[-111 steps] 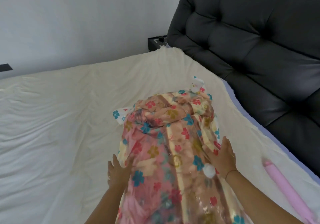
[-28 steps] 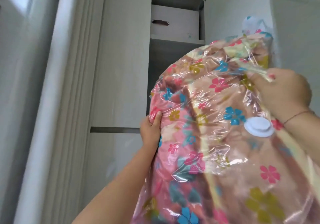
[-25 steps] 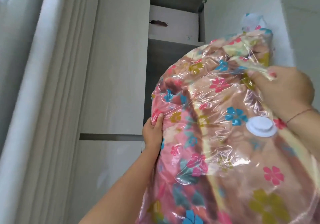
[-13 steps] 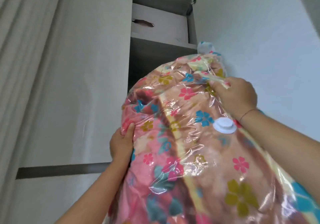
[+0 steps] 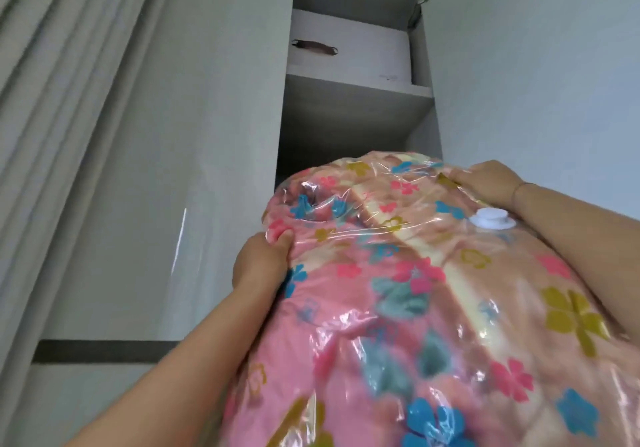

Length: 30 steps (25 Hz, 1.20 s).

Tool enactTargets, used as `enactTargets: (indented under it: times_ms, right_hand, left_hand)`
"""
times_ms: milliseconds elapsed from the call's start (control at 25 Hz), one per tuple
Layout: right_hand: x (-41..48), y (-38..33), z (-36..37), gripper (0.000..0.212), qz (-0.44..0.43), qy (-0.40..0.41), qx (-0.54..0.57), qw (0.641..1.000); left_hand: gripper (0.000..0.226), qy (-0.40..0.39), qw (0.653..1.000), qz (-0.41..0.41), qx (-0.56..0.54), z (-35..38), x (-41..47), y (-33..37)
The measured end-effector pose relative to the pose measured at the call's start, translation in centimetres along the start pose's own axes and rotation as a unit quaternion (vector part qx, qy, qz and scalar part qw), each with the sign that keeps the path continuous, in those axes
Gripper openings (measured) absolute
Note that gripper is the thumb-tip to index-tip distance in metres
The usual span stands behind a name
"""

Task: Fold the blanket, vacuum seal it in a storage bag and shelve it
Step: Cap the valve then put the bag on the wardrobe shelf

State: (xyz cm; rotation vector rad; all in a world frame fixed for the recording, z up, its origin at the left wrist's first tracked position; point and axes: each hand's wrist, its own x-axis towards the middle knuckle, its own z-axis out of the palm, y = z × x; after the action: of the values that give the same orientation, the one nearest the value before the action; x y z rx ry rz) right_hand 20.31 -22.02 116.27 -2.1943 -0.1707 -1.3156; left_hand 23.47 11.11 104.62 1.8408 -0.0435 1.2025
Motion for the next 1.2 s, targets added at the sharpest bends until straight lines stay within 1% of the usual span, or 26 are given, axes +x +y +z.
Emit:
enactTargets:
  times_ms: [120, 200, 280, 360, 400, 480, 560, 600, 640, 680, 720, 800, 920, 1000, 1080, 1120, 1160, 1200]
  right_hand:
    - [1.0, 0.5, 0.9, 0.056, 0.032, -0.050, -0.071, 0.996]
    - [1.4, 0.4, 1.3, 0.061, 0.055, -0.088, -0.102, 0.989]
    - [1.0, -1.2, 1.0, 0.068, 0.063, -0.126, -0.152, 0.978]
    - [-0.8, -4.3, 0.2, 0.066, 0.055, -0.188, -0.193, 0.961]
    - [-1.8, -6.3, -0.2, 0.068, 0.036, -0.214, -0.209, 0.953]
    - [-5.3, -9.8, -0.7, 0.080, -0.048, -0.238, -0.257, 0.935]
    - [-9.8, -11.6, -1.0, 0.084, -0.187, -0.253, -0.275, 0.909]
    - [-12.6, -12.0, -1.4, 0.086, -0.234, -0.247, -0.274, 0.899]
    - [-15.2, -12.0, -1.9, 0.091, -0.260, -0.226, -0.273, 0.898]
    - [-17.8, -11.9, -2.6, 0.098, -0.268, -0.205, -0.267, 0.903]
    - [-20.1, -11.0, -3.2, 0.104, -0.267, -0.187, -0.262, 0.909]
    - [-22.6, -8.8, -3.0, 0.104, -0.241, -0.160, -0.270, 0.918]
    - [-22.6, -7.3, -0.6, 0.107, -0.213, -0.117, -0.269, 0.932]
    - [-21.6, -6.6, 0.8, 0.109, -0.219, -0.073, -0.280, 0.932]
    - [-20.5, -6.4, 1.3, 0.107, -0.221, -0.039, -0.275, 0.935]
    - [-19.8, -6.4, 1.4, 0.106, -0.218, -0.030, -0.267, 0.938]
    - [-19.0, -6.5, 1.5, 0.106, -0.217, -0.024, -0.261, 0.940]
    - [-18.2, -6.7, 1.7, 0.106, -0.215, -0.020, -0.257, 0.942]
  left_hand:
    - [0.048, -0.016, 0.997, 0.011, 0.070, 0.6, 3.0, 0.9]
    - [0.050, -0.050, 0.994, 0.006, 0.094, 0.9, 4.5, 1.7]
    - [0.054, -0.077, 0.991, 0.004, 0.105, 0.9, 6.1, 2.2]
    - [0.056, -0.086, 0.990, -0.007, 0.115, 0.8, 7.5, 2.3]
    - [0.055, -0.086, 0.989, -0.014, 0.116, 0.7, 8.1, 2.2]
    - [0.053, -0.084, 0.989, -0.028, 0.115, 0.5, 8.8, 2.1]
    - [0.047, -0.068, 0.990, -0.022, 0.119, 0.5, 9.1, 1.8]
    - [0.044, -0.058, 0.990, -0.016, 0.125, 0.5, 9.1, 1.7]
    - [0.042, -0.050, 0.990, -0.010, 0.134, 0.5, 9.0, 1.7]
    - [0.042, -0.045, 0.989, -0.004, 0.142, 0.5, 8.9, 1.7]
    - [0.041, -0.042, 0.988, -0.002, 0.148, 0.5, 8.9, 1.6]
    - [0.042, -0.043, 0.988, -0.001, 0.151, 0.5, 8.4, 1.8]
    - [0.046, -0.059, 0.988, -0.004, 0.139, -0.1, 7.4, 2.1]
    - [0.052, -0.090, 0.987, -0.012, 0.133, -0.8, 6.3, 3.1]
    - [0.069, -0.123, 0.982, 0.001, 0.145, -1.6, 4.7, 5.1]
    - [0.076, -0.145, 0.979, 0.023, 0.141, -2.4, 3.6, 6.4]
    - [0.079, -0.179, 0.973, 0.069, 0.124, -3.5, 2.1, 7.4]
    - [0.078, -0.234, 0.960, 0.127, 0.089, -5.0, 0.4, 7.9]
